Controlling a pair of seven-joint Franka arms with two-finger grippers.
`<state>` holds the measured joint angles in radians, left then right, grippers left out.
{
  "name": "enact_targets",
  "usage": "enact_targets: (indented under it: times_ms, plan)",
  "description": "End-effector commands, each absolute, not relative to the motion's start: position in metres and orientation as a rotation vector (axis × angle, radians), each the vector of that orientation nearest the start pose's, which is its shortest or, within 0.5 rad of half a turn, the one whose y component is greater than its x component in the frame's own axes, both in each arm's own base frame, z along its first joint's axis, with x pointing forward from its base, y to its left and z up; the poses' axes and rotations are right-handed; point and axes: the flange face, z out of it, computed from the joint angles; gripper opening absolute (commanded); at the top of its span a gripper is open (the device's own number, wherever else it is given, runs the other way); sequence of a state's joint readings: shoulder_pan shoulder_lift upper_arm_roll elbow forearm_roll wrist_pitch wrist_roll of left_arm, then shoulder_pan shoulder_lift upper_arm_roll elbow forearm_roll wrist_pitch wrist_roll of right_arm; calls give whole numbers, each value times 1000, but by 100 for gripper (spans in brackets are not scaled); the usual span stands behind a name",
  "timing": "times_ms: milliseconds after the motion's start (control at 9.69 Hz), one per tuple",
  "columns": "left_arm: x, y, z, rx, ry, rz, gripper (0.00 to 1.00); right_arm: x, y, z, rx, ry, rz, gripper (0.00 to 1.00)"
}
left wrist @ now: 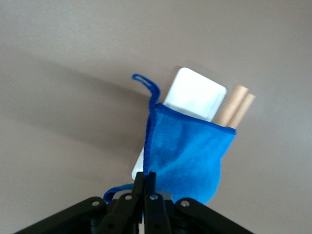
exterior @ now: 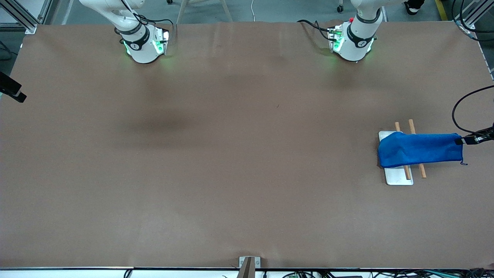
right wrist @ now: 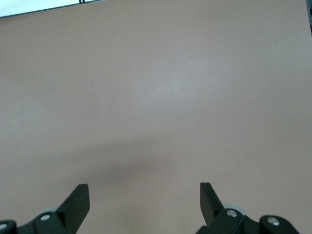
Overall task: Right arm passes towel to left arm to hang
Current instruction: 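Carry the towel with the left gripper over the wooden dowels, then lower the towel over the dowels and open the left gripper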
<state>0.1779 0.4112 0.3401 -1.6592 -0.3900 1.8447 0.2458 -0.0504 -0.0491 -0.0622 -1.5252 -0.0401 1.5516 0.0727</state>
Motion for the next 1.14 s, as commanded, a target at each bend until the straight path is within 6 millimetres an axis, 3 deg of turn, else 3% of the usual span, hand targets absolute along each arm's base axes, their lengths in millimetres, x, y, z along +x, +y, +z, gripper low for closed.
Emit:
enact_targets:
  times_ms: [0, 103, 206, 413, 516, 619, 1032]
  plan:
    - [579, 274, 344, -3345, -698, 186, 14, 532, -64, 675, -3164, 284, -113, 100]
    - [578, 274, 342, -3354, -712, 182, 50, 532, -64, 675, -3163, 286, -113, 100]
    - [580, 276, 345, -3348, -709, 157, 99, 532, -64, 675, -3163, 287, -113, 100]
    - [582, 277, 366, -3356, -614, 89, 100, 532, -64, 675, -3163, 286, -116, 100]
    - [586, 276, 389, -3354, -573, 20, 100, 532, -64, 675, -3163, 287, -113, 100]
    - [594, 268, 400, -3340, -502, -1, 100, 532, -64, 675, -3163, 287, -113, 100]
    - [617, 160, 477, -3271, -42, -121, 100, 532, -63, 674, -3164, 284, -111, 100]
